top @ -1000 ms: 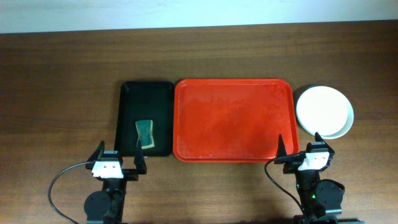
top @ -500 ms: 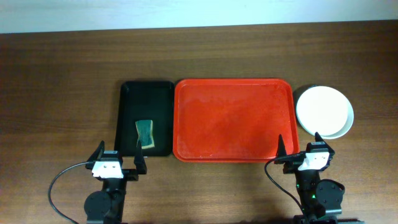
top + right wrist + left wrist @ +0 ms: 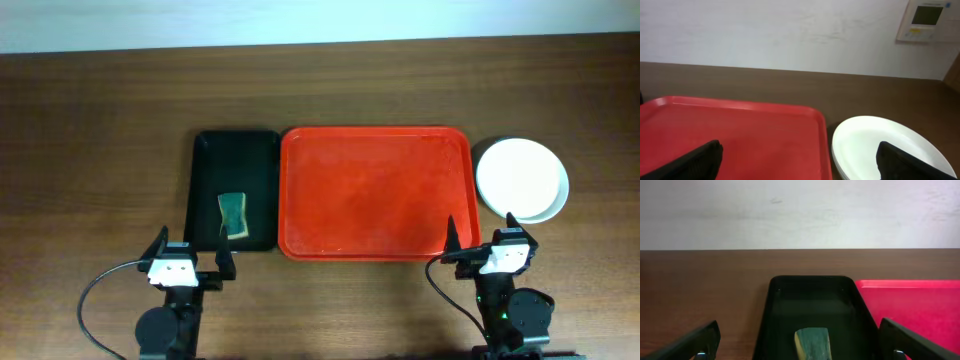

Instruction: Clean dirty plates on tray and stack at the side

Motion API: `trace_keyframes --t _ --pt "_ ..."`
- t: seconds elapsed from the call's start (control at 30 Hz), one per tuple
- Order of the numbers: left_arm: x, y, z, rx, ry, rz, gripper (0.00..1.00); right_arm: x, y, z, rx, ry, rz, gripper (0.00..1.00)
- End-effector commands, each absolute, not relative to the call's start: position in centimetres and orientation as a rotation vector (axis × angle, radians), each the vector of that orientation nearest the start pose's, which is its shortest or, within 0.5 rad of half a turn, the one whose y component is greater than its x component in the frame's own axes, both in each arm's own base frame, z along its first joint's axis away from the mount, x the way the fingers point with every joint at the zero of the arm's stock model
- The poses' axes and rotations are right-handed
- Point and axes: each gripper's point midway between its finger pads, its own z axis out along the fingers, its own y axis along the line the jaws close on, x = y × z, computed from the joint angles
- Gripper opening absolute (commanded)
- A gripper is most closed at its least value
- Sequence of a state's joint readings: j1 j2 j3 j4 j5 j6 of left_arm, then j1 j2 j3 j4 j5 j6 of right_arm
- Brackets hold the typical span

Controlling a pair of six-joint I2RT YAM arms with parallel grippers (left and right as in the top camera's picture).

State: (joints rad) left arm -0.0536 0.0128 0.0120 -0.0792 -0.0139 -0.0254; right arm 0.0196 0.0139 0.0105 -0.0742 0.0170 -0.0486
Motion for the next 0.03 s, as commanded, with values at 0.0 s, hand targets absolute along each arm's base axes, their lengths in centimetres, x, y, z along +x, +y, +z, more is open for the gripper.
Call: trace_keyframes --t 0.0 --pt "24.54 -1.51 15.6 0.043 1.651 -0.055 0.99 24.61 0.07 15.49 -0.033 1.652 -0.031 0.98"
